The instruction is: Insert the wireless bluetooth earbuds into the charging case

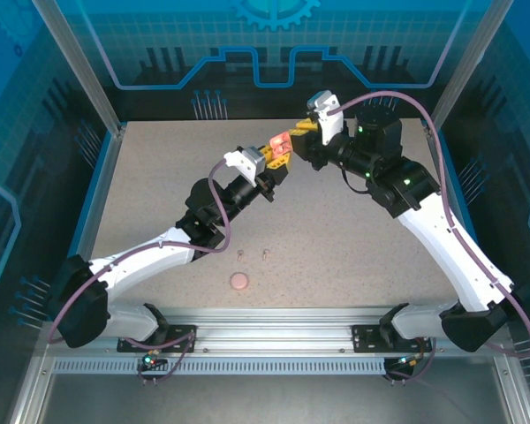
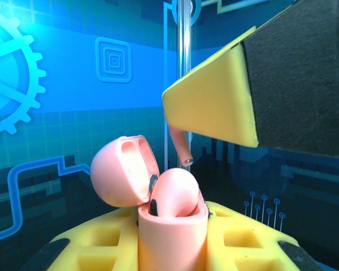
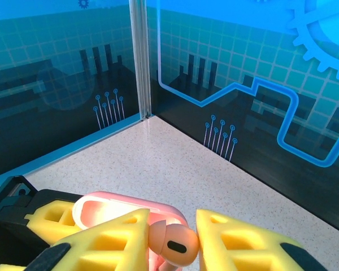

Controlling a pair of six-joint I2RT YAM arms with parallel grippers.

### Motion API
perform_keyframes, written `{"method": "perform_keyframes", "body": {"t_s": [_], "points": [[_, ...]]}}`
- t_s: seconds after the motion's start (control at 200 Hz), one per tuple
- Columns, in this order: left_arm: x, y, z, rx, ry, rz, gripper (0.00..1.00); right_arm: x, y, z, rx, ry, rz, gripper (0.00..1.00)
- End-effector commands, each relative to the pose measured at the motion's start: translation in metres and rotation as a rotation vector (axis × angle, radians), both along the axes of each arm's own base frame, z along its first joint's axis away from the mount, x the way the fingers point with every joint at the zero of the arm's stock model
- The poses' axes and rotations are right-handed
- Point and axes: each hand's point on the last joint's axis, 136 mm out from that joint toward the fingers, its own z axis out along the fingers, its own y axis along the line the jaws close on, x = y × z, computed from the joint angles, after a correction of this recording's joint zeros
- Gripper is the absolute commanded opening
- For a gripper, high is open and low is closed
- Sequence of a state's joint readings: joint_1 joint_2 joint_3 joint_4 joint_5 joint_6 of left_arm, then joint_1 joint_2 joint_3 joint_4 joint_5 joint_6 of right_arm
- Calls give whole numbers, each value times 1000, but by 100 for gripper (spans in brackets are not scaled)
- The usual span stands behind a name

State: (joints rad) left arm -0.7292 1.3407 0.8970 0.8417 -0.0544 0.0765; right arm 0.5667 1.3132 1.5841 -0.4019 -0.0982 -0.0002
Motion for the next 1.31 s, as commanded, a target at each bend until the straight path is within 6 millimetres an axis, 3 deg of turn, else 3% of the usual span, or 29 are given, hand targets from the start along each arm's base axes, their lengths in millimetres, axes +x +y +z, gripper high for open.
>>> {"method": "perform_keyframes", "body": {"t_s": [0.0,0.935,1.301], "points": [[-8,3,31,-60,-53,-24,0,5,0,4,2,-24,-12,27],[-7,4,35,-66,-58,-19,0,6,7,-19,-29,22,3,26],[-6,3,35,-66,-59,-17,0,1,13,-32,-166,-77,-44,26]]}}
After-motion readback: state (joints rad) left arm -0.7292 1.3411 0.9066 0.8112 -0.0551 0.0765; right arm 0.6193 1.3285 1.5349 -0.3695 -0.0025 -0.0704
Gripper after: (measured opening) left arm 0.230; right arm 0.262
